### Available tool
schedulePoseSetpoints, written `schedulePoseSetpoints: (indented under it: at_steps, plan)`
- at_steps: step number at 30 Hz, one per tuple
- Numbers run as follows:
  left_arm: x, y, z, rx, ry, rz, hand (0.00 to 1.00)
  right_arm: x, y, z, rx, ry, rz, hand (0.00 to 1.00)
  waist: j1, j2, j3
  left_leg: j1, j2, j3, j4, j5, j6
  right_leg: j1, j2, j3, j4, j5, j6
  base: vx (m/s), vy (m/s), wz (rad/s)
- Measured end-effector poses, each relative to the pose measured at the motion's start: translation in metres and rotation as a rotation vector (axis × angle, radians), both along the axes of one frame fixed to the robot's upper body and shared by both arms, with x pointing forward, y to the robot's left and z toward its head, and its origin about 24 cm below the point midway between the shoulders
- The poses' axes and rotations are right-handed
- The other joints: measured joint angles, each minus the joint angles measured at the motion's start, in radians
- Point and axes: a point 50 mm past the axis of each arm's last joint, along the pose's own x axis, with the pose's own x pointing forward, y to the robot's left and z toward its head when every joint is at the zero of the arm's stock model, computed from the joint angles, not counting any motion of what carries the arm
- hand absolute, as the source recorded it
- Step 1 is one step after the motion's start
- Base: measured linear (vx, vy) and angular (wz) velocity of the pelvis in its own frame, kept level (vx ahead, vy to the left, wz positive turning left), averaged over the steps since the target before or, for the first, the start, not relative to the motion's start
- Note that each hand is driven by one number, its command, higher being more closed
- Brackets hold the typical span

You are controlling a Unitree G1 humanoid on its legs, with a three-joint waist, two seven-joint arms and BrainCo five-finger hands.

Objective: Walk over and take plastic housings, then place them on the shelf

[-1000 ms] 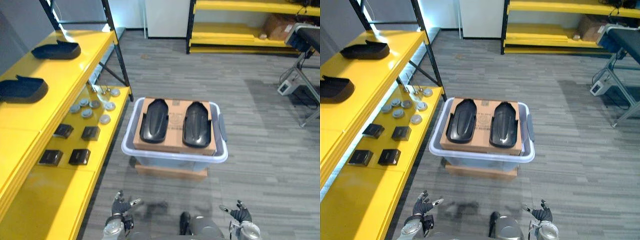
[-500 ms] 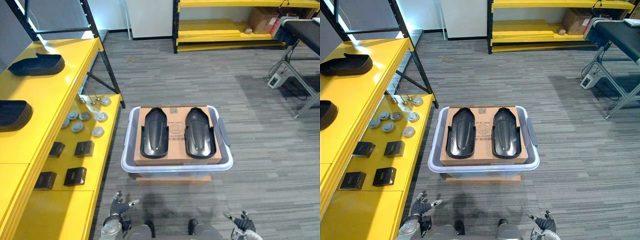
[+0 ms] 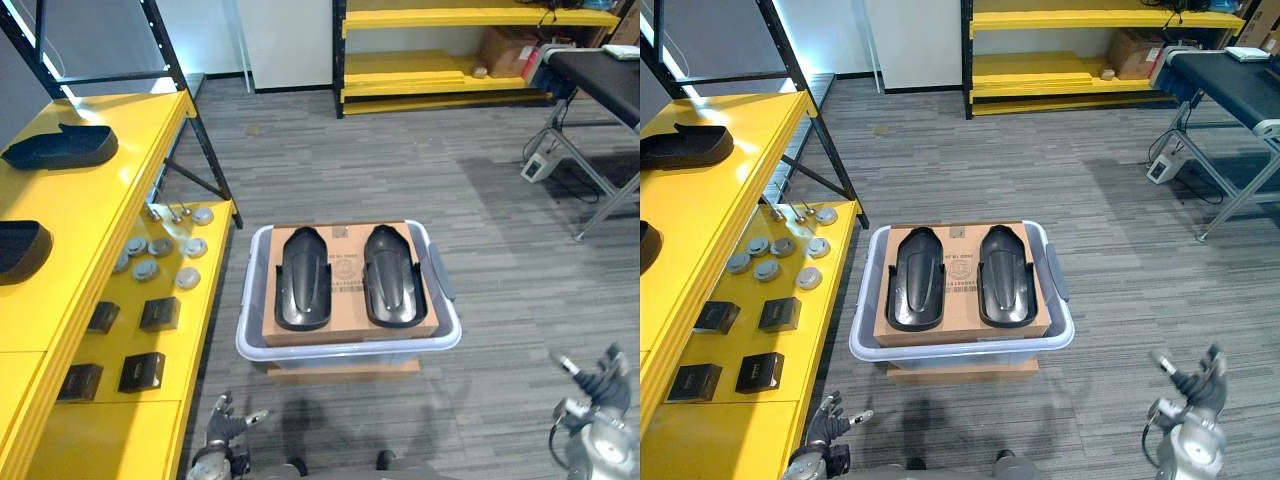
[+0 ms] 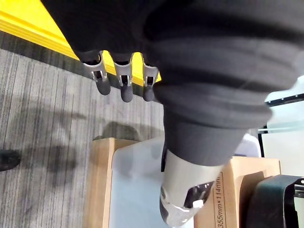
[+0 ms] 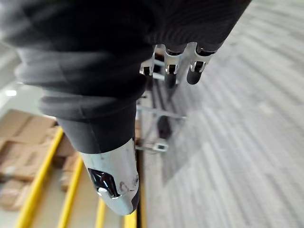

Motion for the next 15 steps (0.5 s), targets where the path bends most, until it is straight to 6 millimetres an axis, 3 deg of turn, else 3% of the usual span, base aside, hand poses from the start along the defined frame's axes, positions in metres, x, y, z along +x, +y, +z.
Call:
schedulePoseSetpoints:
  at_steps: [7, 8, 11, 15]
  plan:
    - [0.003, -0.014, 0.000, -0.027, -0.007, -0.081, 0.00, 0.065, 0.030, 0.014, -0.140, 0.026, 0.127, 0.00, 0.014, 0.020, 0.022, -0.070, -0.018, -0.069, -0.035, 0.057, 0.009, -0.045, -0.014, -0.067, -0.010, 0.015, 0.002, -0.04, -0.008, 0.29]
    - [0.006, -0.016, 0.000, -0.029, -0.014, -0.090, 0.00, 0.073, 0.029, 0.014, -0.132, 0.036, 0.112, 0.00, 0.028, 0.024, 0.033, -0.084, -0.019, -0.075, -0.035, 0.064, 0.010, -0.055, -0.015, -0.074, -0.010, 0.018, 0.001, -0.08, 0.003, 0.29]
    - [0.013, -0.022, 0.002, -0.033, -0.032, -0.113, 0.00, 0.107, 0.037, 0.015, -0.105, 0.085, 0.102, 0.00, 0.033, 0.048, 0.094, -0.130, -0.026, -0.120, -0.041, 0.098, 0.012, -0.077, -0.021, -0.120, -0.012, 0.029, 0.000, -0.10, 0.000, 0.43]
    - [0.022, -0.032, 0.005, -0.040, -0.061, -0.120, 0.00, 0.133, 0.040, 0.018, -0.075, 0.140, 0.073, 0.00, 0.057, 0.075, 0.149, -0.157, -0.029, -0.141, -0.076, 0.141, 0.011, -0.106, -0.021, -0.145, -0.020, 0.048, -0.003, -0.08, 0.009, 0.23]
